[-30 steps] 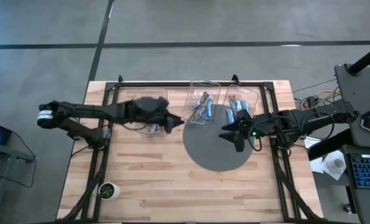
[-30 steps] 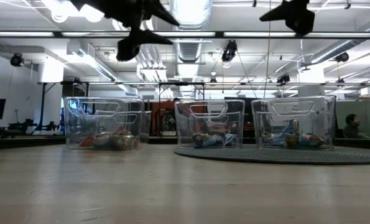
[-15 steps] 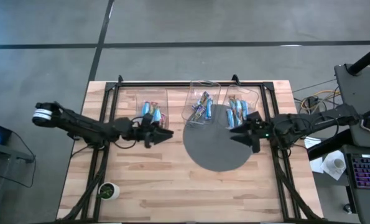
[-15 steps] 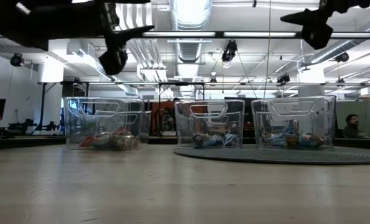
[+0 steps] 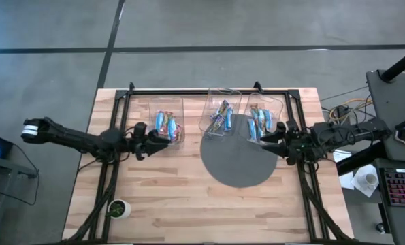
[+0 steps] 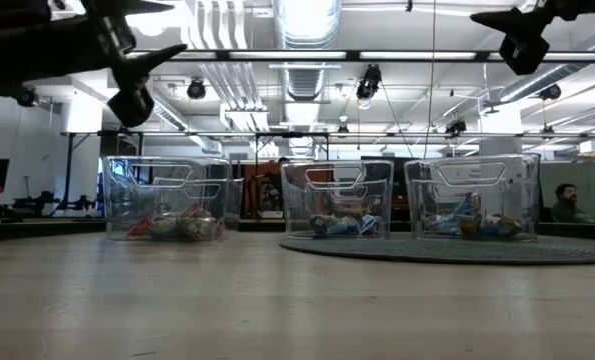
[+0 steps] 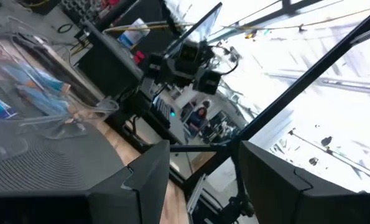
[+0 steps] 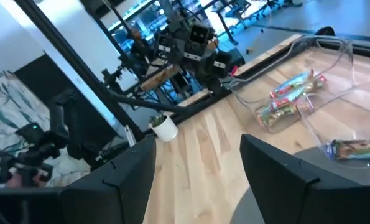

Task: Pick and place Granola Bars by type
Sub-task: Return to Home Position

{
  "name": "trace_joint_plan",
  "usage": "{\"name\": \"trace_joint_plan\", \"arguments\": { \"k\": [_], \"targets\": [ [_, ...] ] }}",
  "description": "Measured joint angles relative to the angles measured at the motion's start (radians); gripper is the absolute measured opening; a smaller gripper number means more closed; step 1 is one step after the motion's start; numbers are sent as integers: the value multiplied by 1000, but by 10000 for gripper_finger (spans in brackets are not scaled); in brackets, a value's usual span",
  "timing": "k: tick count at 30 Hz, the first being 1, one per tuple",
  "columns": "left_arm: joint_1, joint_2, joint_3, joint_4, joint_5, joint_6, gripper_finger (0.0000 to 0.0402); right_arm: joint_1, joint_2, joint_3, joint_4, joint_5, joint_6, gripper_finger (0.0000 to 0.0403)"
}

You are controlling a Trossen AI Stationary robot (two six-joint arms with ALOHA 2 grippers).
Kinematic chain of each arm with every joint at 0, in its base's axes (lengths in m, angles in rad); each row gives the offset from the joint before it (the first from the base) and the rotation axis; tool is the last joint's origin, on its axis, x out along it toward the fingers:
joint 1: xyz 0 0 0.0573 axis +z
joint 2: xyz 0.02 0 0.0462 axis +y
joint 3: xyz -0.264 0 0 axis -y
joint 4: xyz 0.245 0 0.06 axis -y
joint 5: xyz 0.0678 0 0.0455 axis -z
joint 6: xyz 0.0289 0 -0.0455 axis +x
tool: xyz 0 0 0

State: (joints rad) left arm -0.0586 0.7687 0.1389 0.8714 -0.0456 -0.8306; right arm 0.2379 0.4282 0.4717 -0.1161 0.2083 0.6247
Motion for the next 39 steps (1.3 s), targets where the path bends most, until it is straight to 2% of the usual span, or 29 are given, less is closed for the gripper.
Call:
{"name": "trace_joint_plan", "arguments": {
  "k": [5, 11, 20, 27, 32, 39],
  "targets": [
    [0, -99, -77, 1, -12, -1, 177, 0, -67, -77, 52, 0, 8, 224],
    [5, -186, -129, -15, -34, 18, 177, -1, -192, -224, 225, 0, 11, 224],
    [35, -298, -129, -223, -35, 56, 177, -1, -429, -397, 277, 1, 3, 224],
    [51, -357, -130, -427, -55, 69, 177, -7, -415, -449, 283, 3, 7, 224],
    [51, -366, -130, -431, -138, 100, 177, -7, -416, -452, 265, 3, 5, 224],
    [51, -366, -130, -434, -138, 96, 177, -7, -414, -452, 262, 2, 4, 224]
  ]
}}
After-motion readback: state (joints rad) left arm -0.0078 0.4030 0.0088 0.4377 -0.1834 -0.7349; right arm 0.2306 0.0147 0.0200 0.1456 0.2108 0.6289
